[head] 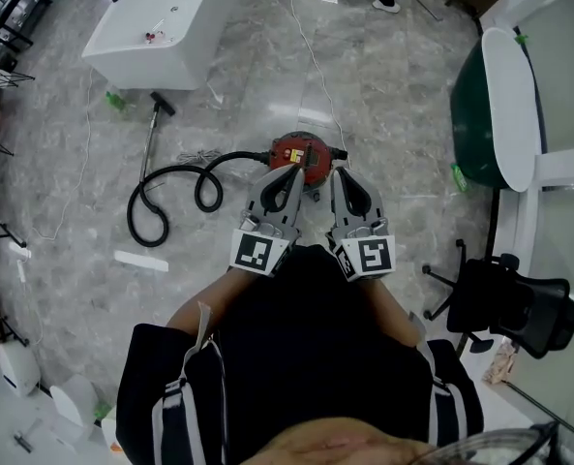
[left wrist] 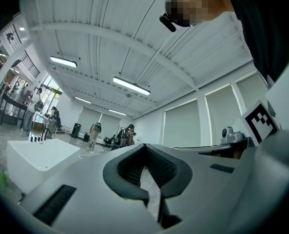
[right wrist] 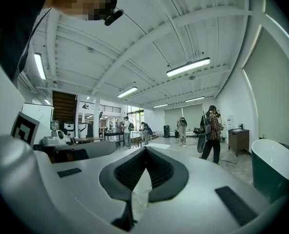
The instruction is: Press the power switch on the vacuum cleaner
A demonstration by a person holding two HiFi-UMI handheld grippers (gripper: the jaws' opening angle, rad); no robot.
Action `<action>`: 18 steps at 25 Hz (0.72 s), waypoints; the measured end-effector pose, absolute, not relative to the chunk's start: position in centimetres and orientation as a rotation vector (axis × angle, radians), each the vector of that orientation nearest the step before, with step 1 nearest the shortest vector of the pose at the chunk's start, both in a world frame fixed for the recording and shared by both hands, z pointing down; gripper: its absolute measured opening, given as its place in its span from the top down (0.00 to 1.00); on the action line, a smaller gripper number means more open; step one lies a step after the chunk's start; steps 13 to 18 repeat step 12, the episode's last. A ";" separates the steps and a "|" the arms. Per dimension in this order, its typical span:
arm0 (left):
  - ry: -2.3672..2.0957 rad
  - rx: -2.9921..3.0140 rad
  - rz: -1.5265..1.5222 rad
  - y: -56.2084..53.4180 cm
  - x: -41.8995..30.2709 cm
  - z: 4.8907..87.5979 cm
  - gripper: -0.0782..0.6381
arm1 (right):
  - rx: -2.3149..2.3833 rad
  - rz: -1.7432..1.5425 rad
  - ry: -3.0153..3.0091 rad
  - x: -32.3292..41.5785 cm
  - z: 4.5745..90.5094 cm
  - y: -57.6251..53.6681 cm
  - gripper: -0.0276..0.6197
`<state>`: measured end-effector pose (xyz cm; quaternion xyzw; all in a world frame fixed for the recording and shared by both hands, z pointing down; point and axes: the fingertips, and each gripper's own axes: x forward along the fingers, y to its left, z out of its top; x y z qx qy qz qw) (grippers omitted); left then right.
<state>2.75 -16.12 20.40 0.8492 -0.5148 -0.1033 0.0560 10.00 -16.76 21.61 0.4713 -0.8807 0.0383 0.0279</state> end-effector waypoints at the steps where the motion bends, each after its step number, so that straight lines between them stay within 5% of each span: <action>1: -1.568 2.580 -0.317 -16.0 2.6 20.3 0.87 | 1.454 0.108 -2.722 9.9 21.4 -16.8 0.93; 18: -1.599 2.628 -0.277 -15.6 2.9 20.2 0.87 | 1.410 0.039 -2.757 8.7 20.2 -17.0 0.93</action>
